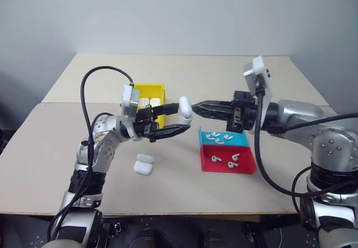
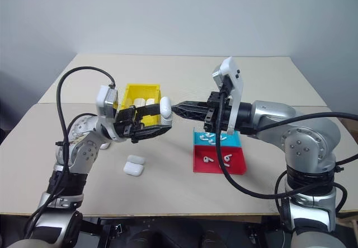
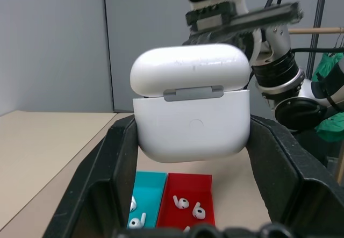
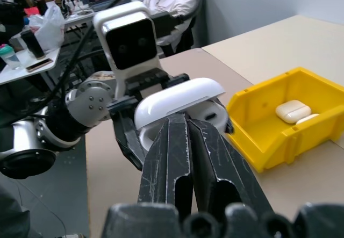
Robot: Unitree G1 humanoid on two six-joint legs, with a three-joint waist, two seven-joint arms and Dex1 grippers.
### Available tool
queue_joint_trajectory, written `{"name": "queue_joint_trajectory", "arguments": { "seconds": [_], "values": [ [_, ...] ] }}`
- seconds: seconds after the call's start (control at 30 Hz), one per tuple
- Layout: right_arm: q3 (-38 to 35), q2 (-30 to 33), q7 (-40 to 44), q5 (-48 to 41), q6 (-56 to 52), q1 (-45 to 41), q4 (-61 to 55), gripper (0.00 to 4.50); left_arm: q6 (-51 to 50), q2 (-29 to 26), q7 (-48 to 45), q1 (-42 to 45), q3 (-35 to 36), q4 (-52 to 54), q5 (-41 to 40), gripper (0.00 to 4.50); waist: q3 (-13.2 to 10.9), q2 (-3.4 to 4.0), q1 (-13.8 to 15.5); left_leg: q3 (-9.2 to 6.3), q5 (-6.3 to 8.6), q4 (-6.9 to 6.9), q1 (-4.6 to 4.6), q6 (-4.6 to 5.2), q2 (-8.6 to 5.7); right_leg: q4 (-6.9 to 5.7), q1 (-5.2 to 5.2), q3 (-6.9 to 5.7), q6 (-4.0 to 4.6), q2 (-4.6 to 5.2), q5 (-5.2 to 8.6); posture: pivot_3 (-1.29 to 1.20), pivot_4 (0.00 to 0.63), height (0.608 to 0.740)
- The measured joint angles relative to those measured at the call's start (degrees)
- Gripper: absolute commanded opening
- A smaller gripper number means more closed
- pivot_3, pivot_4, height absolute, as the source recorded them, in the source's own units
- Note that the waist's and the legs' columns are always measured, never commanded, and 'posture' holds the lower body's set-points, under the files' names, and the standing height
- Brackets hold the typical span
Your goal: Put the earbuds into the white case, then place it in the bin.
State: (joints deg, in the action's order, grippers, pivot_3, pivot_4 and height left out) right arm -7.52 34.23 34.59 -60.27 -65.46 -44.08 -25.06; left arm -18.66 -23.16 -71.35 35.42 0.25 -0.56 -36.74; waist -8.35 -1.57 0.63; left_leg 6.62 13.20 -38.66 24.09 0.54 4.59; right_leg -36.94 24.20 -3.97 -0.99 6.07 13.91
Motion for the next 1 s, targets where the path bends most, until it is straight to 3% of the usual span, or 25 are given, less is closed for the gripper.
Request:
{"name": "queue_joint_trajectory", "arguments": {
  "seconds": [0.37, 0.5, 0.7, 0.8, 0.9, 1.0],
  "values": [
    [0.68, 0.7, -4.27, -3.3, -0.22, -1.49, -1.5, 0.43, 0.1, 1.2, 0.24, -0.02, -0.25, -0.11, 0.69, 2.77, 0.0, 0.0, -0.02, -0.01, 0.0, 0.0, 0.02, 0.0, 0.0, 0.01, 0.01, 0.0, 0.0, 0.0, 0.0, 0.0, 0.15, 0.74],
    [-0.05, 5.87, -2.91, -2.18, 0.3, -1.63, -0.94, 0.43, 0.04, 1.18, -1.61, -0.27, 0.86, -0.13, -1.23, 2.77, 0.0, 0.0, 0.01, -0.01, 0.01, 0.0, 0.03, 0.01, 0.0, 0.04, 0.0, -0.01, 0.0, 0.01, 0.0, 0.0, 0.15, 0.74],
    [5.13, 17.34, 8.41, 11.78, 9.92, -4.66, 6.21, 0.43, -0.23, 0.1, -6.51, -0.62, 3.35, -0.14, -5.41, 2.77, 0.0, 0.0, -0.17, 0.01, 0.01, 0.02, -0.01, 0.01, 0.0, 0.06, 0.01, 0.01, -0.01, 0.0, 0.01, 0.0, 0.15, 0.74],
    [16.51, 21.11, 17.04, 24.56, 19.22, -6.53, 11.32, 0.96, -0.05, 0.05, -7.86, -0.66, 3.51, -0.2, -5.95, 2.77, 0.0, 0.0, -0.51, 0.04, 0.01, 0.02, -0.02, 0.01, 0.0, 0.05, 0.03, 0.06, -0.01, 0.0, 0.01, 0.0, 0.15, 0.74],
    [30.22, 20.97, 27.33, 39.18, 30.87, -9.41, 20.08, 2.01, 0.07, 0.09, -8.51, -0.96, 3.52, -0.13, -6.08, 2.77, 0.0, 0.0, -1.0, 0.03, 0.0, 0.02, 0.0, 0.01, 0.0, 0.04, 0.07, 0.05, -0.02, -0.01, 0.02, 0.0, 0.15, 0.74],
    [37.11, 18.48, 33.55, 48.09, 38.96, -11.75, 27.3, 2.99, 0.06, 0.09, -8.48, -1.66, 3.59, 0.04, -6.1, 2.77, -0.01, 0.01, -1.25, 0.05, -0.01, 0.01, 0.09, -0.02, 0.0, 0.06, 0.15, 0.05, -0.02, -0.01, 0.01, 0.0, 0.15, 0.74]
  ]
}}
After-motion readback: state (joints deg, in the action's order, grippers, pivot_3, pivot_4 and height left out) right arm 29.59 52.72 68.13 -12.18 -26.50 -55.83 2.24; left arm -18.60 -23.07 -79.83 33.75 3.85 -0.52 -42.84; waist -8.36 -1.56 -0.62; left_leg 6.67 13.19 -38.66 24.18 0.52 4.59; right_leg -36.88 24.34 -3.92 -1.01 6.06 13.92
